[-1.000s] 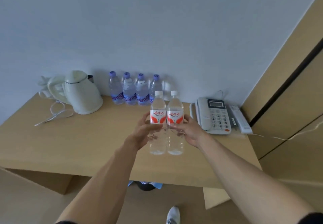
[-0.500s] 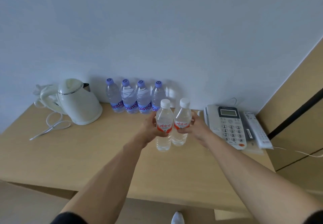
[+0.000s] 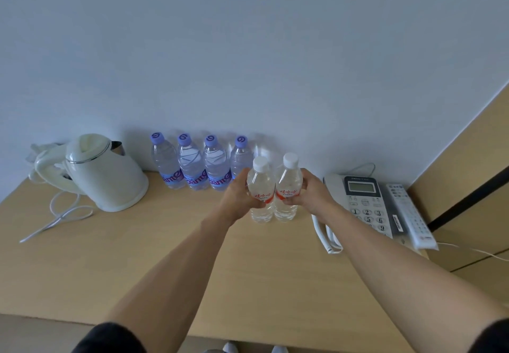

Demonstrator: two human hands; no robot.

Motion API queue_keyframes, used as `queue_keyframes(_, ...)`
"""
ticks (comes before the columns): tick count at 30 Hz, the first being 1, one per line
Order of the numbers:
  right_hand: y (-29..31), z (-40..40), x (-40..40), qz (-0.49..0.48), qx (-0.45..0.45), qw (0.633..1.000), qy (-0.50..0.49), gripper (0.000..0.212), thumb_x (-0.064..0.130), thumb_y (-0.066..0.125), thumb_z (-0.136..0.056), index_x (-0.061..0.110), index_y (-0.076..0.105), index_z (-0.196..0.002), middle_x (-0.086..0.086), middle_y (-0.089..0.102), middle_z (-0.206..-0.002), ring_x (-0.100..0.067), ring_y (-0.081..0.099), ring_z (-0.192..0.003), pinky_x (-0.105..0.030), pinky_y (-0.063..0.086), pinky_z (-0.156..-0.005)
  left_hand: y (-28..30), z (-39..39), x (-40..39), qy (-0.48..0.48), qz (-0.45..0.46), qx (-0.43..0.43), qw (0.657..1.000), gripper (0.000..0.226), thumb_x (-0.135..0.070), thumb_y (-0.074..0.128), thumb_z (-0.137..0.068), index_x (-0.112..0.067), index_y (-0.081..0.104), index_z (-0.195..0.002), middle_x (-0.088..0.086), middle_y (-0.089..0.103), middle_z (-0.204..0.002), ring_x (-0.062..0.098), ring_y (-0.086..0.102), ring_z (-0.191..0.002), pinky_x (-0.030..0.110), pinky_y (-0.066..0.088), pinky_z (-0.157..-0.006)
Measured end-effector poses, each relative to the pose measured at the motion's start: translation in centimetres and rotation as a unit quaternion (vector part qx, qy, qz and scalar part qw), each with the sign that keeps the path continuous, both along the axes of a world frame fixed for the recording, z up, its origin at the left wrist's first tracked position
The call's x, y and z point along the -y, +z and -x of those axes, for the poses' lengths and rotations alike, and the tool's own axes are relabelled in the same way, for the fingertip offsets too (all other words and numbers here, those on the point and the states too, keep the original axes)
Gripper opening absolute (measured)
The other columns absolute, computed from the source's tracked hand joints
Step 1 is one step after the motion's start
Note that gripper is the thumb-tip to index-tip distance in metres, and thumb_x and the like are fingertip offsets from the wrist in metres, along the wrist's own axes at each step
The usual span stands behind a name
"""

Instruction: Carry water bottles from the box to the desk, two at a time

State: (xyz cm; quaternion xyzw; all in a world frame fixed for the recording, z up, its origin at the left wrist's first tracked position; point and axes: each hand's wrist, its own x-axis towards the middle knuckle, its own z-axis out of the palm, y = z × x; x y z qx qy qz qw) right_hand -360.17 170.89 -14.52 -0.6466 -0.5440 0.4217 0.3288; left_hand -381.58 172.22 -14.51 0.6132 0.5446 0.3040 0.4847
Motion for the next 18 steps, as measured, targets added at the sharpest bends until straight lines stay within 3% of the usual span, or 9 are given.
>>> queue_keyframes(2,0.1,0.0,-0.3,0.005,0.007,1.000,0.001,0.067,0.002,0.088,-0.067,0.018,0.058,-0.124,0.002,0.069,-0.114,-0.015,0.063,-0.111,-0.035,0.051,-0.096,0.1,0.1,-0.6,-0.022,-0.002,-0.010,1.000,0.067,0.005,0.082,-0.068,-0.024,0.053,-0.120,-0.002,0.067,-0.109,0.010,0.062,-0.099,0.028,0.055,-0.084)
queue_keyframes(4,0.1,0.0,-0.3,0.007,0.022,1.000,0.004,0.067,0.005,0.088,-0.068,0.019,0.057,-0.125,0.002,0.070,-0.113,-0.016,0.064,-0.109,-0.032,0.052,-0.093,0.2,0.3,-1.0,-0.044,-0.006,-0.036,0.998,0.064,0.001,0.083,-0.068,-0.023,0.052,-0.119,-0.004,0.066,-0.106,0.015,0.062,-0.099,0.027,0.055,-0.082)
queue_keyframes(8,0.8,0.2,0.0,0.008,0.089,0.996,0.025,0.067,0.018,0.089,-0.070,0.022,0.054,-0.127,0.006,0.068,-0.112,-0.015,0.063,-0.105,-0.026,0.048,-0.082,0.5,0.9,-1.2,-0.082,-0.029,-0.100,0.991,0.064,-0.010,0.083,-0.070,-0.019,0.051,-0.125,0.002,0.067,-0.109,0.024,0.063,-0.106,0.049,0.055,-0.092)
queue_keyframes(12,2.0,0.0,0.2,-0.021,0.072,0.997,0.015,0.070,0.023,0.090,-0.068,0.033,0.052,-0.127,0.015,0.064,-0.116,-0.006,0.060,-0.106,-0.023,0.047,-0.083,2.4,1.9,-1.3,-0.099,-0.091,-0.141,0.981,0.076,-0.026,0.086,-0.073,-0.032,0.047,-0.138,-0.013,0.062,-0.116,0.009,0.059,-0.111,0.022,0.047,-0.088)
queue_keyframes(15,3.3,-0.3,-0.2,-0.050,0.108,0.992,0.029,0.070,0.021,0.088,-0.066,0.040,0.051,-0.121,0.020,0.062,-0.115,-0.006,0.060,-0.106,-0.016,0.045,-0.078,5.5,2.2,-1.7,-0.110,-0.182,-0.173,0.962,0.070,-0.032,0.084,-0.078,-0.034,0.052,-0.140,-0.014,0.062,-0.109,0.003,0.059,-0.106,0.020,0.043,-0.087)
queue_keyframes(18,3.8,-0.3,-0.6,-0.071,0.160,0.984,0.036,0.069,0.023,0.089,-0.066,0.031,0.057,-0.126,0.033,0.056,-0.095,-0.001,0.057,-0.094,-0.008,0.038,-0.071,8.0,1.9,-2.5,-0.126,-0.233,-0.230,0.936,0.052,-0.032,0.082,-0.081,-0.028,0.064,-0.129,-0.009,0.067,-0.103,0.009,0.064,-0.102,0.025,0.046,-0.082)
